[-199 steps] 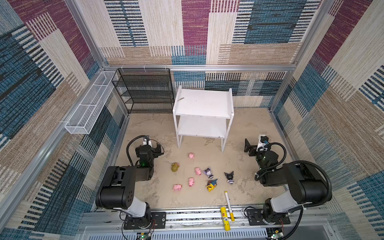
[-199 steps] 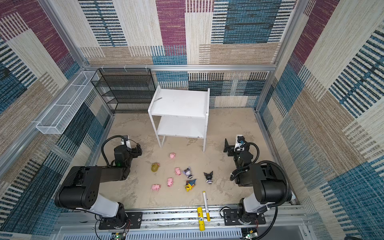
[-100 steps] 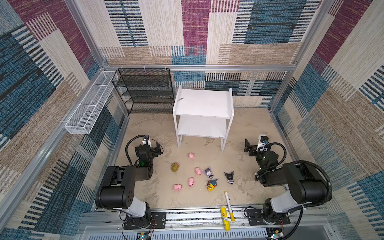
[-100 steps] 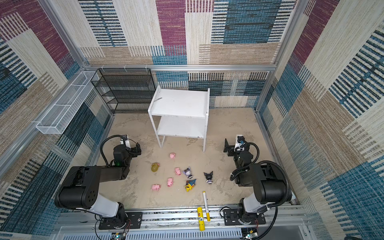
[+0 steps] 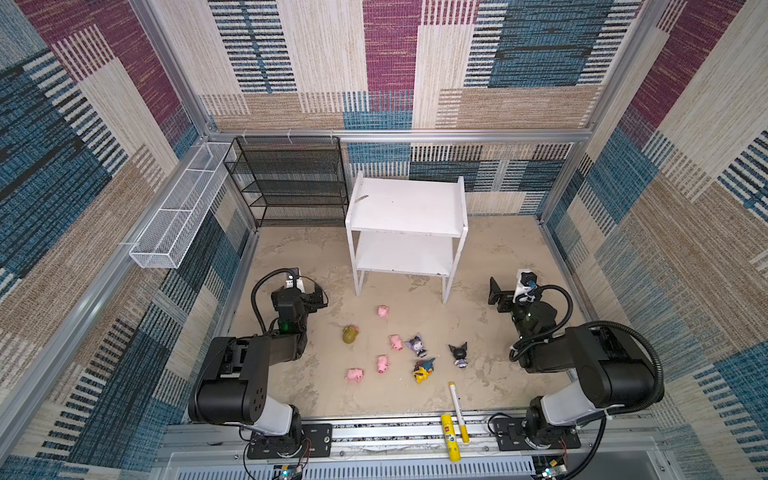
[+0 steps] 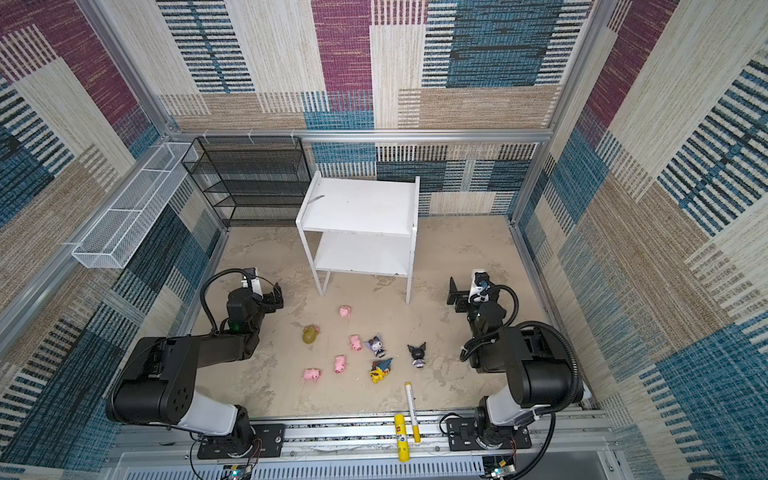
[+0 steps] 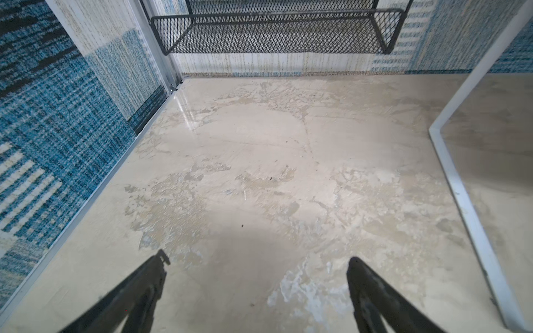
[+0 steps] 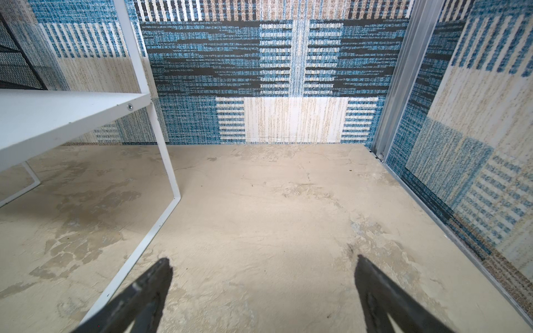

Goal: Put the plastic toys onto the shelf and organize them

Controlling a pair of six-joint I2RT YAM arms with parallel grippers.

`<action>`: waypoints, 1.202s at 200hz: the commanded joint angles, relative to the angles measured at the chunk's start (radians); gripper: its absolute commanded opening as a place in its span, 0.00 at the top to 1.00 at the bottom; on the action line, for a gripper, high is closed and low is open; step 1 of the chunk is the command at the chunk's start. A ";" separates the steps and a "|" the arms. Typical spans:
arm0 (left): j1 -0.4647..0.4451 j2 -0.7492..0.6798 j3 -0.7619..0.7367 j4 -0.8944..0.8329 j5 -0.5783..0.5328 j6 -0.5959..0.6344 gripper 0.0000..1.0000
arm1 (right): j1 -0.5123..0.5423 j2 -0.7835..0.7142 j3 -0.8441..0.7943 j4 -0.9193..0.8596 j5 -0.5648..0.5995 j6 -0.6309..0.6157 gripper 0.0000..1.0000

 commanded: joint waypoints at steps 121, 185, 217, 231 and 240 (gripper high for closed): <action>-0.153 -0.328 0.418 -1.297 -0.355 -0.654 0.01 | -0.022 -0.004 0.016 -0.008 -0.074 -0.002 0.00; -0.263 -0.515 0.322 -1.441 -0.090 -0.697 0.01 | -0.002 -0.181 0.300 -0.745 0.092 0.132 0.00; -0.277 -0.579 0.279 -1.460 0.028 -0.683 0.01 | 0.094 -0.294 0.424 -1.237 0.245 0.326 0.00; -0.278 -0.605 0.268 -1.464 0.062 -0.665 0.01 | 0.139 -0.371 0.443 -1.386 0.240 0.386 0.00; -0.279 -0.622 0.262 -1.463 0.075 -0.655 0.01 | 0.172 -0.427 0.443 -1.453 0.219 0.423 0.00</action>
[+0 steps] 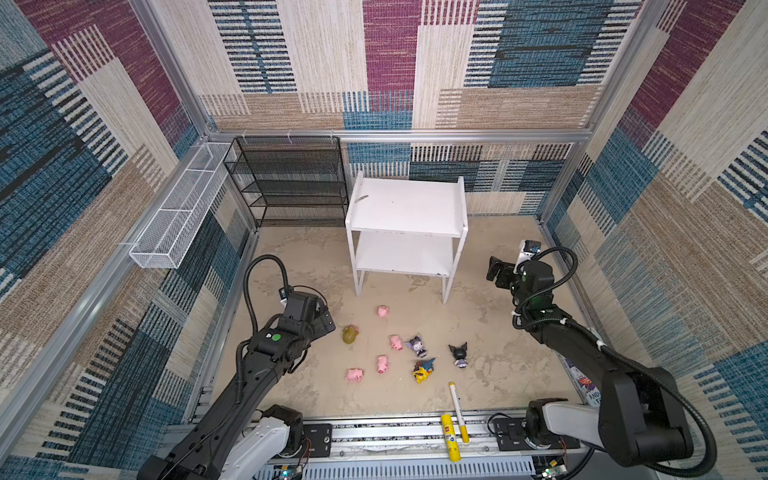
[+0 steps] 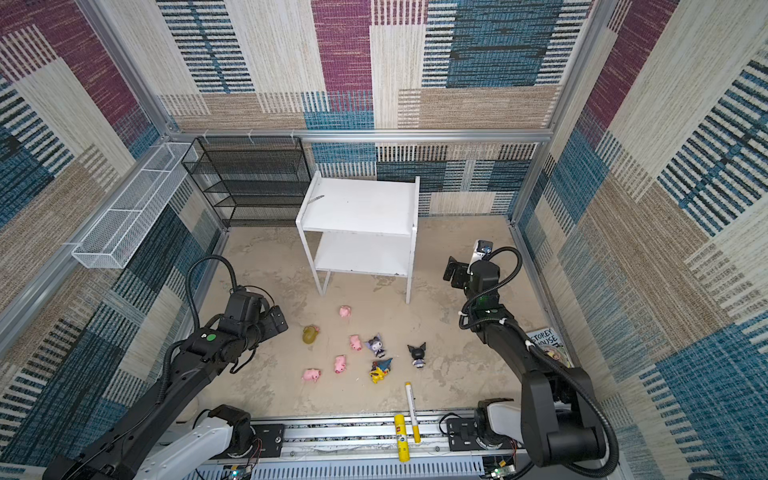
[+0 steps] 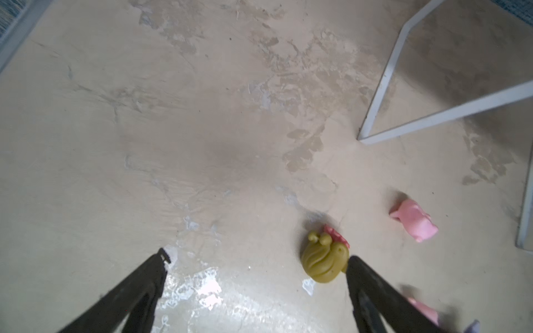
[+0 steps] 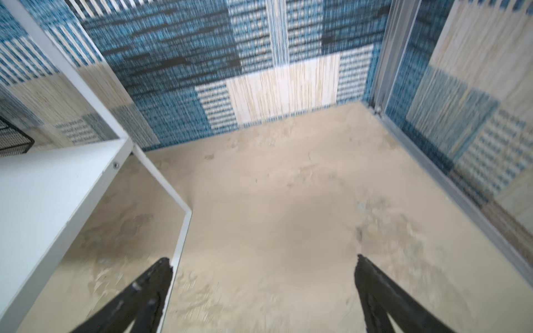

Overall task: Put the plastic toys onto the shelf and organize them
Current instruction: 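Move the right gripper over the purple Kuromi figure and lower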

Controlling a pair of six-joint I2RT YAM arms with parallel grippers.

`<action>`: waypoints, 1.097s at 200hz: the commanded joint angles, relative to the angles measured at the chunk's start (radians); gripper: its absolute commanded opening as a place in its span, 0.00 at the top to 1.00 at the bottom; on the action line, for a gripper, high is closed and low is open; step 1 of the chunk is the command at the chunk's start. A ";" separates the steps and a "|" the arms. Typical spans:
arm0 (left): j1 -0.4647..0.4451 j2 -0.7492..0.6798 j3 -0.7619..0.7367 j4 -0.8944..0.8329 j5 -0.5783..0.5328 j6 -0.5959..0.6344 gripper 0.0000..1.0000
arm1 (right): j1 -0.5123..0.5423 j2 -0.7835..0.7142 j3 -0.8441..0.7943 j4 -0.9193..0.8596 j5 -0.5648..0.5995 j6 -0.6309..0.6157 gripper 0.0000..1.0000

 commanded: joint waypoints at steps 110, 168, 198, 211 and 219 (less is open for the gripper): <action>-0.002 -0.074 0.056 -0.005 0.206 0.108 0.01 | 0.777 -0.332 -0.180 -0.475 -0.066 0.297 0.01; -0.002 -0.023 0.120 0.001 0.235 0.174 0.01 | 0.820 -0.051 -0.095 -0.384 -0.101 0.115 0.22; -0.001 -0.013 0.128 0.011 0.239 0.181 0.01 | 0.824 0.027 -0.081 -0.368 -0.107 0.079 0.25; -0.002 -0.015 0.123 0.019 0.241 0.178 0.01 | 0.824 0.048 -0.077 -0.360 -0.100 0.084 0.25; -0.002 -0.016 0.121 0.026 0.246 0.178 0.01 | 0.824 0.067 -0.064 -0.369 -0.089 0.088 0.26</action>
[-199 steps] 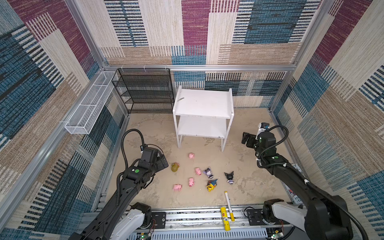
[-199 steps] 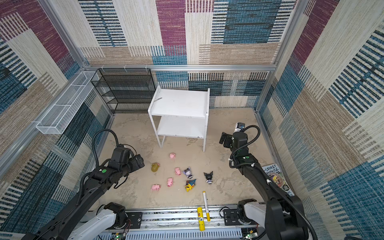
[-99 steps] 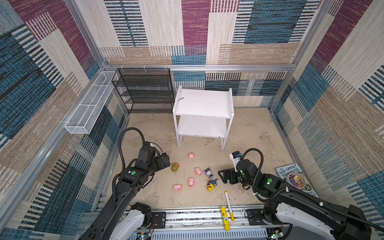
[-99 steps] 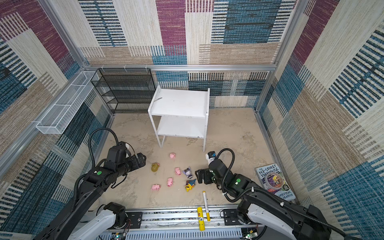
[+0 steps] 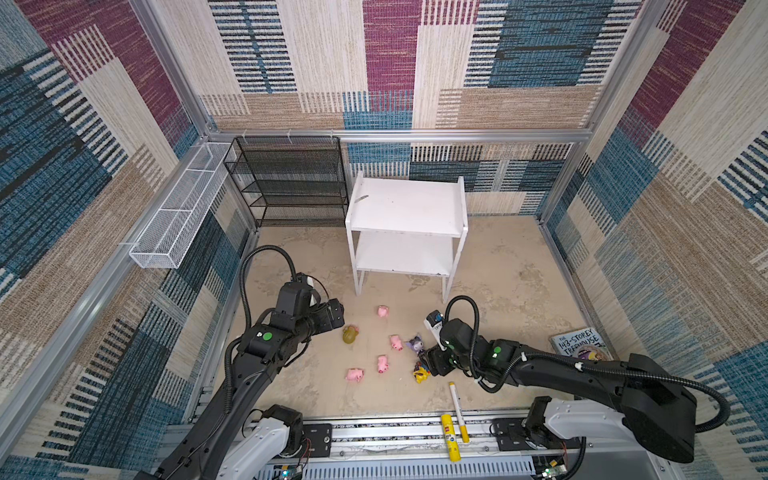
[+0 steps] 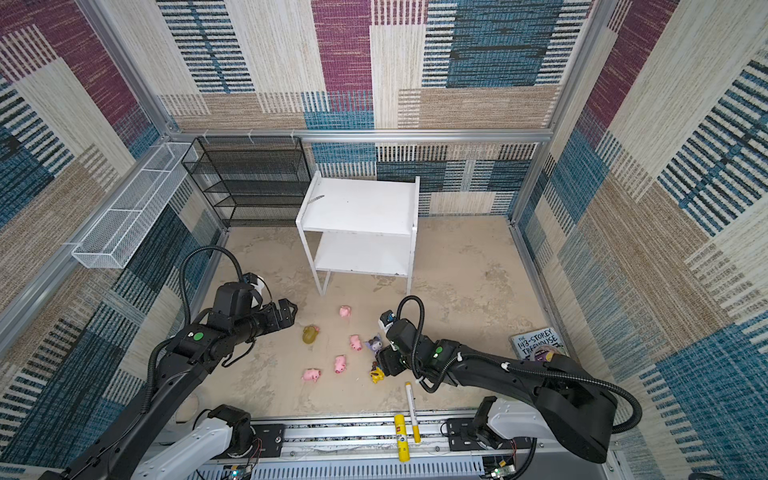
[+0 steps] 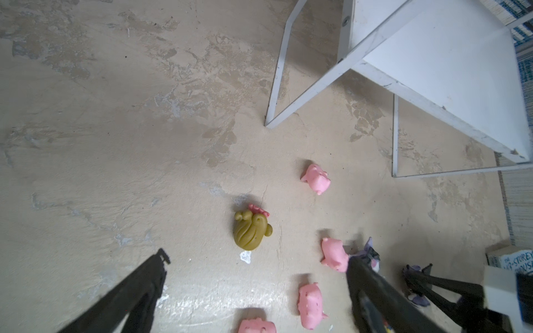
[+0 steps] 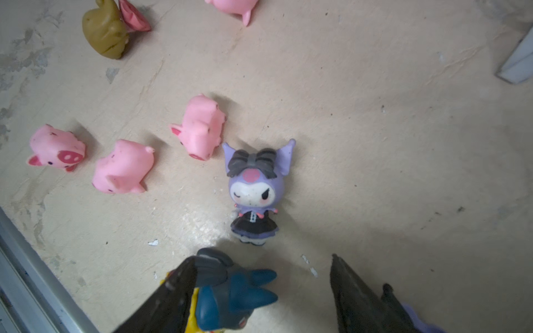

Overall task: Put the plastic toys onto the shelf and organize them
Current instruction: 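Move the right gripper over the purple Kuromi figure and lower, then grasp the purple Kuromi figure with the right gripper and lift it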

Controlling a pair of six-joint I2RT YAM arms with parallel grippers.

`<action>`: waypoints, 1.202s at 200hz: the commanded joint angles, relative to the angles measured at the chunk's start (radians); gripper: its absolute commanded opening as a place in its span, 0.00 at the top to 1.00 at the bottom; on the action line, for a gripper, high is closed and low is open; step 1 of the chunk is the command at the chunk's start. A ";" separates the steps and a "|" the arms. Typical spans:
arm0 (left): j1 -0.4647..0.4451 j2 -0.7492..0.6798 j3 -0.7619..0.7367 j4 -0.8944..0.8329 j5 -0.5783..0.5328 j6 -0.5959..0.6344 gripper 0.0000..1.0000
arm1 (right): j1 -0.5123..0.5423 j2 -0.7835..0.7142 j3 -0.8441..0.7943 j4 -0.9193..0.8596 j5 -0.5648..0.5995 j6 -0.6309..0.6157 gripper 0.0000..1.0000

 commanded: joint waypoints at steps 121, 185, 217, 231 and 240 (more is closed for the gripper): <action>0.000 -0.037 -0.030 0.052 0.093 0.021 0.01 | 0.055 0.252 0.096 0.049 0.090 0.033 0.45; -0.042 -0.062 -0.043 0.065 0.191 0.027 0.01 | 0.063 0.245 0.096 0.075 0.161 0.036 0.66; -0.116 -0.055 -0.023 0.103 0.262 0.061 0.01 | 0.064 0.131 0.045 0.147 0.180 0.000 0.74; -0.154 -0.045 -0.009 0.120 0.297 0.072 0.01 | 0.065 0.050 0.011 0.188 0.183 -0.021 0.75; -0.180 -0.037 0.001 0.131 0.318 0.079 0.01 | 0.068 -0.009 -0.016 0.218 0.182 -0.033 0.75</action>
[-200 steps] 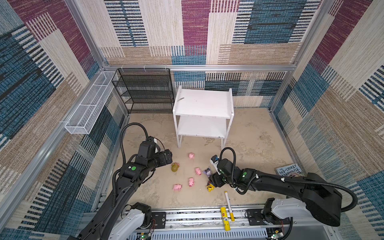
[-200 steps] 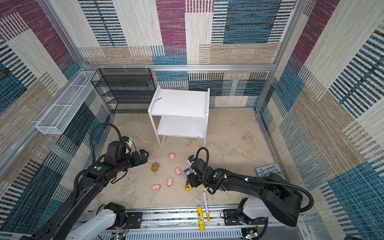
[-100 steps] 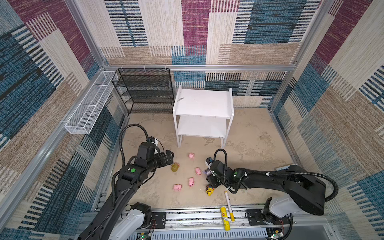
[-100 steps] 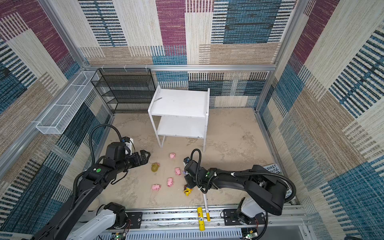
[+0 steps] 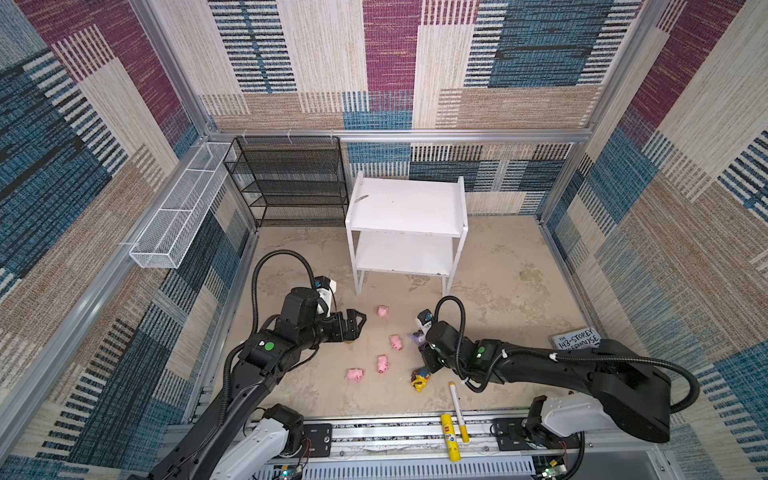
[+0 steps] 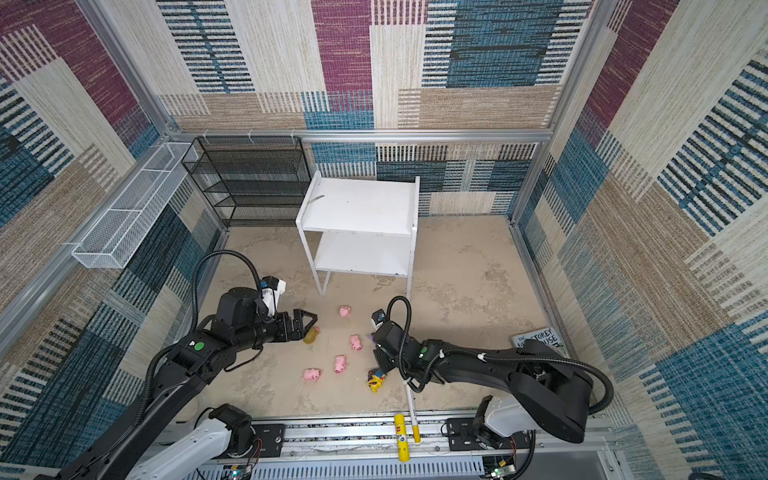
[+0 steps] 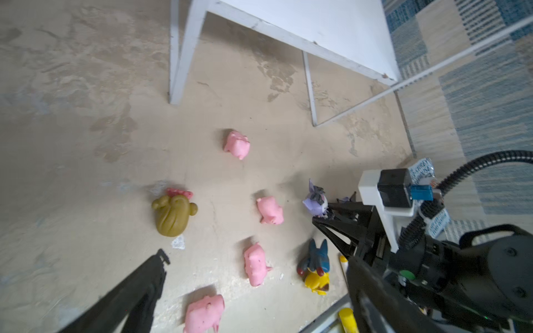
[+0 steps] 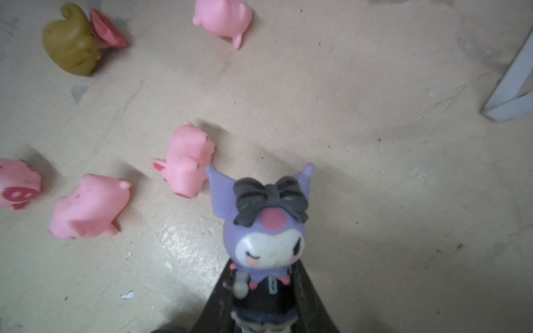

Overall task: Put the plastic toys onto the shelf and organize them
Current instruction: 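Grasp the purple Kuromi figure with the right gripper and lift it, then bring the left gripper to the figure held by the right gripper and grasp it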

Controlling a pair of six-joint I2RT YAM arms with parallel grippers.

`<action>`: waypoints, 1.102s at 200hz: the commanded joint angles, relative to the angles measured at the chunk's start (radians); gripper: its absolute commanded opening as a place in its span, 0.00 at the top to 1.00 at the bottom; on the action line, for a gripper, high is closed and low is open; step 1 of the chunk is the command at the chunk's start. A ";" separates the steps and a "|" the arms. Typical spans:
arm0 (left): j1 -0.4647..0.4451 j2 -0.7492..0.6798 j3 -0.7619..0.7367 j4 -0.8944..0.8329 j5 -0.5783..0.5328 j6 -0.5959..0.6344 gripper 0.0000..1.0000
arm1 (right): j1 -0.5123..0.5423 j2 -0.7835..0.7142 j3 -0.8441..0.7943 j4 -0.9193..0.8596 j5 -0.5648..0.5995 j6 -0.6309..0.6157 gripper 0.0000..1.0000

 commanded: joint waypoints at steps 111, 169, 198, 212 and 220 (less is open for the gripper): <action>-0.428 0.281 0.244 0.204 -0.024 -0.064 0.08 | 0.075 -0.540 -0.154 0.267 0.046 -0.163 0.80; -0.521 0.400 0.344 0.169 -0.095 -0.068 0.21 | 0.130 -0.544 -0.118 0.261 0.136 -0.200 0.80; -0.537 0.428 0.381 0.134 -0.135 -0.067 0.38 | 0.148 -0.551 -0.120 0.259 0.174 -0.212 0.81; -0.540 0.435 0.391 0.128 -0.141 -0.065 0.50 | 0.158 -0.558 -0.124 0.259 0.197 -0.217 0.81; -0.540 0.439 0.397 0.125 -0.143 -0.064 0.53 | 0.159 -0.561 -0.127 0.259 0.203 -0.219 0.81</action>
